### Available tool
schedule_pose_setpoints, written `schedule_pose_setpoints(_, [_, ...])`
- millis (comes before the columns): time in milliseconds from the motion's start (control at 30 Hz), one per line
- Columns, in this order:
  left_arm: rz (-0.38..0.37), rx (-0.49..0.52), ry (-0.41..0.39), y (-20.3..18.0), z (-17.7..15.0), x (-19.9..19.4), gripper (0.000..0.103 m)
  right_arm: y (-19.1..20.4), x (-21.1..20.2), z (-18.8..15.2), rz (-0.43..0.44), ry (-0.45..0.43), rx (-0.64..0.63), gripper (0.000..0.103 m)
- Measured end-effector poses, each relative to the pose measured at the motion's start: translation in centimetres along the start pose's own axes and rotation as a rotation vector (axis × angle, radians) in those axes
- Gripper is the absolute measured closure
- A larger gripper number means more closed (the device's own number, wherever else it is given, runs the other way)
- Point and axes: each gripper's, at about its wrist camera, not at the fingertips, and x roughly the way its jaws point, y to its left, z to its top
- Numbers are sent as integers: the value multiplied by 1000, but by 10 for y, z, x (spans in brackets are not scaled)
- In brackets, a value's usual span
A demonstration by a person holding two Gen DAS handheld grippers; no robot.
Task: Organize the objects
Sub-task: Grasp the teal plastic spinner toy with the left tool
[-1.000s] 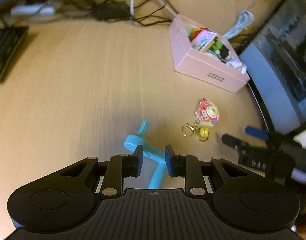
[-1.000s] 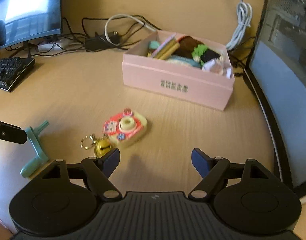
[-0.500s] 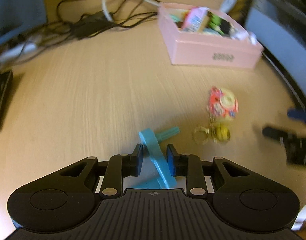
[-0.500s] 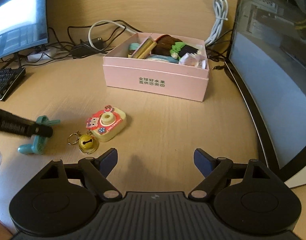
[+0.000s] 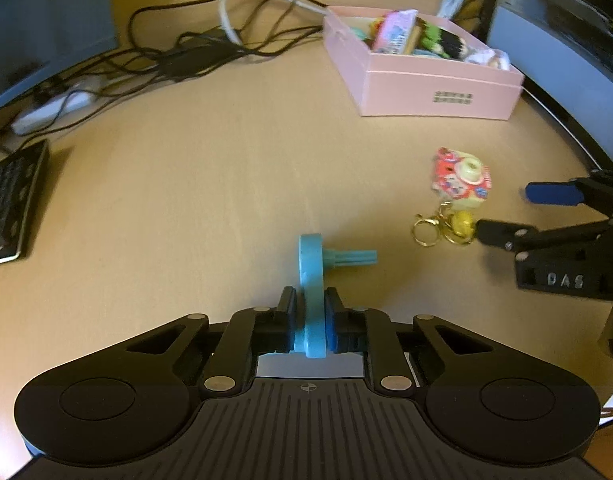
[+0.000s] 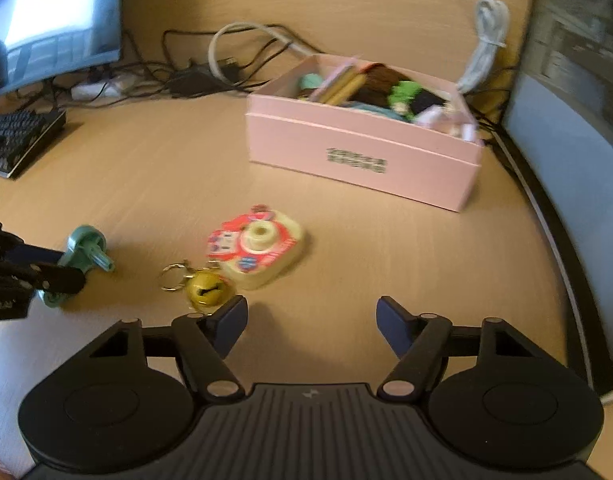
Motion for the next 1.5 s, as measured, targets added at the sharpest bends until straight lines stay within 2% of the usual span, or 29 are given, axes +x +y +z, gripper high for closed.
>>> schedule_pose_setpoints(100, [-16,-18,-5,12,-4,-3,86,18,-5,7,122,-14,-22,31])
schedule_pose_setpoints(167, [-26,-25,-9,16,-6,-5,86,27,-15,11,151,-55,-49,31])
schedule_pose_setpoints(300, [-28,-40,-27,19,-9,-6,86,26,-21,14,82,-120,-96,31])
schedule_pose_setpoints(500, [-27,-42,-43,19,-11,-8,86,12,-21,11,3,-141,-201,28])
schedule_pose_setpoints(700, [-31,-38,-53,22,-13,-8,86,2,-5,13,24,-92,-211,27])
schedule_pose_setpoints(733, [-29,-33,-53,21,-14,-8,86,3,-4,14,23,-84,-225,29])
schedule_pose_setpoints(833, [-31,-42,-56,23,-15,-8,86,10,-5,16,77,-64,-263,59])
schedule_pose_setpoints(933, [-26,-47,-60,22,-15,-8,86,14,-9,15,89,-72,-268,59])
schedule_pose_setpoints(1000, [-21,-48,-61,21,-16,-9,86,15,-11,15,80,-79,-253,51])
schedule_pose_setpoints(1033, [-20,-47,-62,20,-16,-9,86,14,-12,14,78,-86,-250,43])
schedule_pose_setpoints(1067, [-18,-46,-63,20,-16,-9,86,14,-13,13,75,-91,-254,41])
schedule_pose_setpoints(1200, [-13,-44,-66,19,-17,-9,86,5,-8,14,69,-83,-273,41])
schedule_pose_setpoints(1333, [-6,-45,-65,20,-19,-11,86,-2,3,16,82,-39,-229,41])
schedule_pose_setpoints(1367, [-4,-47,-64,20,-20,-11,86,0,4,17,100,-27,-207,41])
schedule_pose_setpoints(1433, [0,-50,-62,21,-20,-12,86,5,2,18,190,-8,-148,40])
schedule_pose_setpoints(1500, [6,-50,-59,21,-21,-12,86,14,-5,17,262,-23,-130,40])
